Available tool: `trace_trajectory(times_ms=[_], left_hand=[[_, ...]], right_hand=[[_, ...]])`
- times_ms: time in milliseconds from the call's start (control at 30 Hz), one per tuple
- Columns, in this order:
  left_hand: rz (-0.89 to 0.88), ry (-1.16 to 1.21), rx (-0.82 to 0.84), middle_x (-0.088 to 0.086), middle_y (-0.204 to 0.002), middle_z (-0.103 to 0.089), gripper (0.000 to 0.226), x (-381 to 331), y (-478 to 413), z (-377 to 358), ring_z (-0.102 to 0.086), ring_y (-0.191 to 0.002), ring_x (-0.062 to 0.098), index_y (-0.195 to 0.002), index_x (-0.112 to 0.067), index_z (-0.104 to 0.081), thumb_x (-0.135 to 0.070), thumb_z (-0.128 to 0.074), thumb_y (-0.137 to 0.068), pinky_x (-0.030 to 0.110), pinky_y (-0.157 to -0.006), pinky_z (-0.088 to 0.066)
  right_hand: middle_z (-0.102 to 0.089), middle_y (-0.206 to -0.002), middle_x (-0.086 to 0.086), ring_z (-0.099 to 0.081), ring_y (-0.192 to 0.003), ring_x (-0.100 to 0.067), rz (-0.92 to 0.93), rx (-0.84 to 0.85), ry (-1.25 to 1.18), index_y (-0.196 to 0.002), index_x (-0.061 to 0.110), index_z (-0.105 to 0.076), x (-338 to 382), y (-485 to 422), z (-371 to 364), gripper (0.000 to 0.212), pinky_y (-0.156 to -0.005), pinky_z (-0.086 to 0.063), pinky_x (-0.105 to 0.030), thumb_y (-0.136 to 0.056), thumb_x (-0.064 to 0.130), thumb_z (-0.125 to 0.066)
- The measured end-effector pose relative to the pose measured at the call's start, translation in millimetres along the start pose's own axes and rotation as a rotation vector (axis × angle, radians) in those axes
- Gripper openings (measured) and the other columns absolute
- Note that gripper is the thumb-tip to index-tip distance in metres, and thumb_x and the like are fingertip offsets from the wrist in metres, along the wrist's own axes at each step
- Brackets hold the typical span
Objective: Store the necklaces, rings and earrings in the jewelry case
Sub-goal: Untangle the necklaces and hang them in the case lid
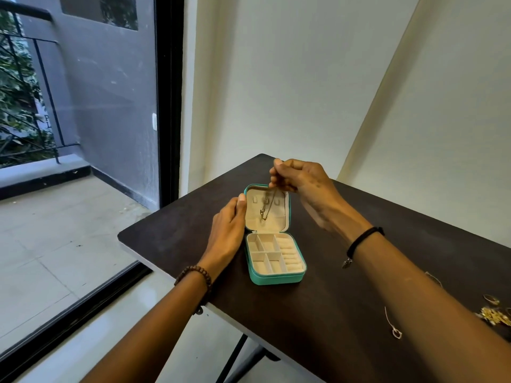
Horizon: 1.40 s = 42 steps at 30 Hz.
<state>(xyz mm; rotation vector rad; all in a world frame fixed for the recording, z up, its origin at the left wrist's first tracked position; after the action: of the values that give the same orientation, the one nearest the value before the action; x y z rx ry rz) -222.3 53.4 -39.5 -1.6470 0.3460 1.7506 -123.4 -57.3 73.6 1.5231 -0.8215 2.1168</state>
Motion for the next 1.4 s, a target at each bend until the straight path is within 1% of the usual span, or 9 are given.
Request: trace_trajectory(times_ms=[167,400,567,667,733,1000,1100,1200,1400], left_hand=[[-0.045,0.032,0.058,-0.008,-0.100,-0.071,0.040,2,-1,2,-0.067,-0.091,0.002,-0.115,-0.023,-0.063,-0.050,-0.038,-0.102,0.020,-0.075,-0.054],[-0.014,0.113,0.077,-0.004,-0.106,-0.071,0.041,4,-2,2,-0.069,-0.096,0.010,-0.123,-0.025,-0.061,-0.052,-0.040,-0.100,0.039,-0.086,-0.059],[-0.008,0.144,0.090,-0.003,-0.109,-0.071,0.041,4,-2,2,-0.069,-0.098,0.009,-0.124,-0.024,-0.060,-0.050,-0.041,-0.099,0.039,-0.088,-0.058],[-0.009,0.165,0.093,-0.004,-0.108,-0.071,0.039,3,-1,3,-0.069,-0.099,0.008,-0.124,-0.023,-0.060,-0.049,-0.042,-0.100,0.036,-0.089,-0.058],[-0.013,0.163,0.089,-0.004,-0.109,-0.071,0.040,2,-1,3,-0.069,-0.099,0.006,-0.124,-0.023,-0.060,-0.049,-0.042,-0.099,0.034,-0.089,-0.058],[0.001,0.228,0.089,-0.002,-0.106,-0.072,0.041,2,-2,2,-0.070,-0.098,0.009,-0.121,-0.023,-0.063,-0.051,-0.044,-0.098,0.033,-0.087,-0.058],[-0.006,0.230,0.091,-0.003,-0.108,-0.071,0.042,0,-2,3,-0.069,-0.099,0.008,-0.122,-0.022,-0.062,-0.051,-0.047,-0.095,0.032,-0.086,-0.058],[-0.008,0.259,0.092,-0.003,-0.108,-0.071,0.043,-1,-1,3,-0.070,-0.099,0.009,-0.122,-0.020,-0.061,-0.049,-0.049,-0.093,0.029,-0.083,-0.059],[0.003,0.284,0.090,-0.001,-0.108,-0.071,0.043,-1,-1,2,-0.070,-0.098,0.010,-0.121,-0.019,-0.062,-0.048,-0.050,-0.091,0.033,-0.086,-0.059]], right_hand=[[-0.069,-0.080,-0.003,-0.068,-0.074,-0.007,-0.024,0.021,-0.025,-0.093,0.005,-0.071,-6,-5,-9,0.025,-0.071,-0.053,-0.014,-0.101,0.025,-0.060],[-0.070,-0.081,-0.003,-0.068,-0.077,-0.012,-0.040,0.061,-0.018,-0.095,0.002,-0.071,-14,-7,-17,0.028,-0.080,-0.058,-0.023,-0.100,0.028,-0.061],[-0.071,-0.083,-0.005,-0.069,-0.078,-0.009,0.005,0.075,0.085,-0.095,0.004,-0.072,-15,-8,-15,0.029,-0.076,-0.056,-0.019,-0.100,0.030,-0.060],[-0.075,-0.088,-0.009,-0.072,-0.086,-0.016,0.059,0.103,0.245,-0.093,0.009,-0.074,-18,-9,-10,0.031,-0.088,-0.058,-0.031,-0.099,0.037,-0.062],[-0.076,-0.088,-0.005,-0.073,-0.090,-0.018,0.079,0.128,0.340,-0.091,0.012,-0.074,-19,-10,-8,0.032,-0.092,-0.057,-0.037,-0.097,0.042,-0.062],[-0.075,-0.087,0.006,-0.070,-0.086,-0.006,0.158,0.166,0.506,-0.094,0.020,-0.074,-14,-10,-9,0.029,-0.082,-0.056,-0.026,-0.097,0.046,-0.061],[-0.070,-0.093,0.006,-0.066,-0.087,-0.007,0.254,0.074,0.663,-0.094,0.022,-0.074,-16,-13,-11,0.026,-0.078,-0.056,-0.027,-0.096,0.045,-0.062],[-0.059,-0.097,0.003,-0.055,-0.087,-0.007,0.380,-0.021,0.819,-0.097,0.021,-0.075,-26,-15,-13,0.025,-0.070,-0.048,-0.022,-0.095,0.044,-0.064],[-0.055,-0.098,-0.003,-0.054,-0.085,-0.013,0.616,-0.140,0.988,-0.101,0.015,-0.073,-40,-9,-20,0.022,-0.061,-0.050,-0.028,-0.095,0.035,-0.066]])
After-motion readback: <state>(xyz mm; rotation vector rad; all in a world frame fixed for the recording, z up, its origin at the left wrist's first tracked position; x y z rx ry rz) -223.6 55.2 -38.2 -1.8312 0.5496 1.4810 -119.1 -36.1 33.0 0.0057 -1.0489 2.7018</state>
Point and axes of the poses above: each hand's wrist, its own y-axis away from the middle knuckle, its own z-axis out of the back of the hand, x = y × z, the point moved 3 cm from there along -y, towards the middle knuckle
